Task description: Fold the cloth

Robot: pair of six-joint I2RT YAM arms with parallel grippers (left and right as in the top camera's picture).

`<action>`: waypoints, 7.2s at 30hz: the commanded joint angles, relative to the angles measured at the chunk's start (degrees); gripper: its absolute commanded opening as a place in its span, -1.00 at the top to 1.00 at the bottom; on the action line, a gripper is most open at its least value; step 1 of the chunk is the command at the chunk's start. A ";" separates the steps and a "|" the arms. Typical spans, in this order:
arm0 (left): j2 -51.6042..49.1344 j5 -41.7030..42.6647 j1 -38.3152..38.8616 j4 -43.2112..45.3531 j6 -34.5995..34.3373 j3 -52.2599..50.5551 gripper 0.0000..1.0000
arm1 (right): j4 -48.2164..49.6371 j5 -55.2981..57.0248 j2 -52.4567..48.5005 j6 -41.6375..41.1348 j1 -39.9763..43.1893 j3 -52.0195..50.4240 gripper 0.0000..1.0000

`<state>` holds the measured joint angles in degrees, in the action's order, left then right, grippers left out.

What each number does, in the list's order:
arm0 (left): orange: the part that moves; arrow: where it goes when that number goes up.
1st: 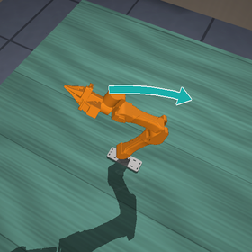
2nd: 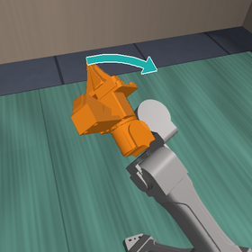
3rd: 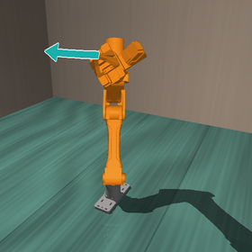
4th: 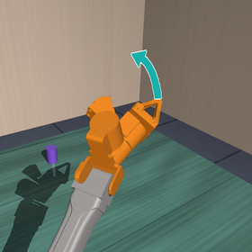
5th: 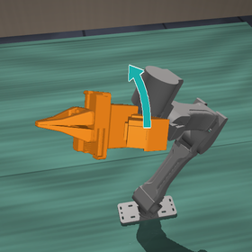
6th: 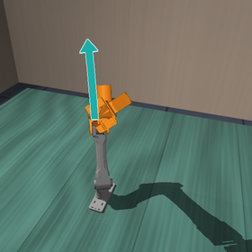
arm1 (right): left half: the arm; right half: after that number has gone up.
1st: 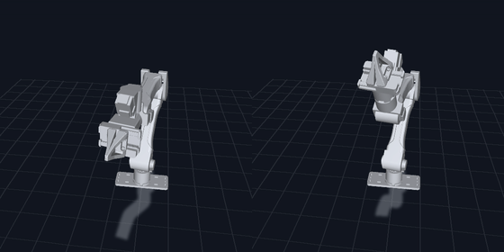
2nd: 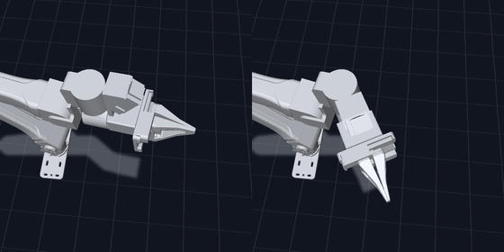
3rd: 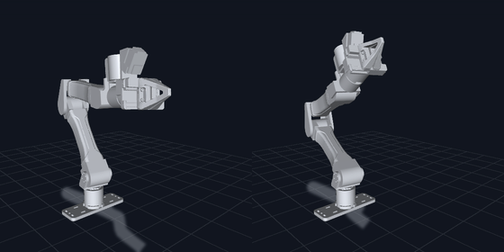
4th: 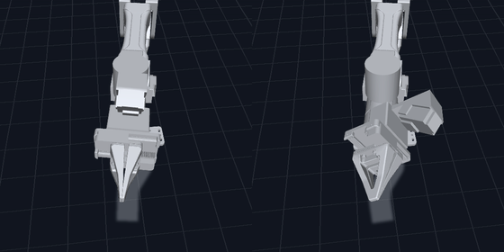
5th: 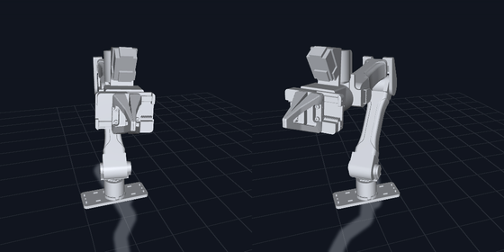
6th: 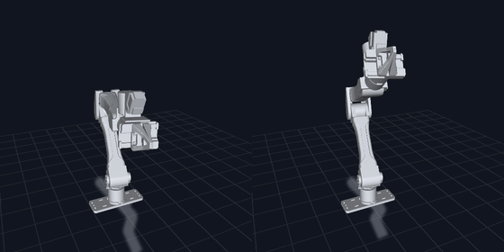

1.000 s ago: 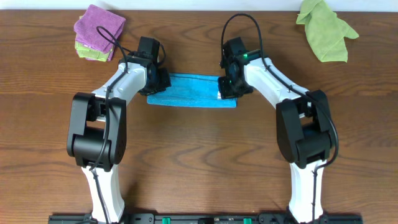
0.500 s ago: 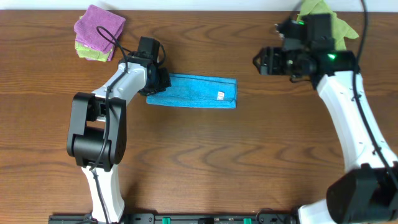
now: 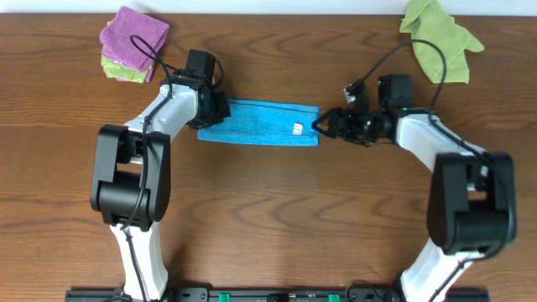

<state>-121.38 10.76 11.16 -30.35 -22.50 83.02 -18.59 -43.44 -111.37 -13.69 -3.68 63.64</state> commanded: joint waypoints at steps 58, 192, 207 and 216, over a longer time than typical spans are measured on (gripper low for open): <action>39.01 -3.78 -2.89 -9.27 -0.22 -0.70 0.88 | -36.98 45.35 -14.25 -0.79 -29.81 41.27 0.83; -4.63 21.07 -28.83 11.96 -22.40 20.94 0.88 | -35.15 25.64 -14.62 2.64 -6.88 42.38 0.98; -4.55 19.71 -31.76 1.55 -22.18 20.96 -0.91 | -36.33 25.64 -14.62 2.64 -6.88 42.38 0.97; -1.01 12.96 -35.17 -9.05 -15.13 20.96 -0.91 | -37.79 25.70 -11.82 4.52 -6.75 42.38 0.97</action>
<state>-125.25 27.99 -23.59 -39.05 -40.91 103.53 -56.10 -17.58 -126.43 -10.83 -10.31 106.02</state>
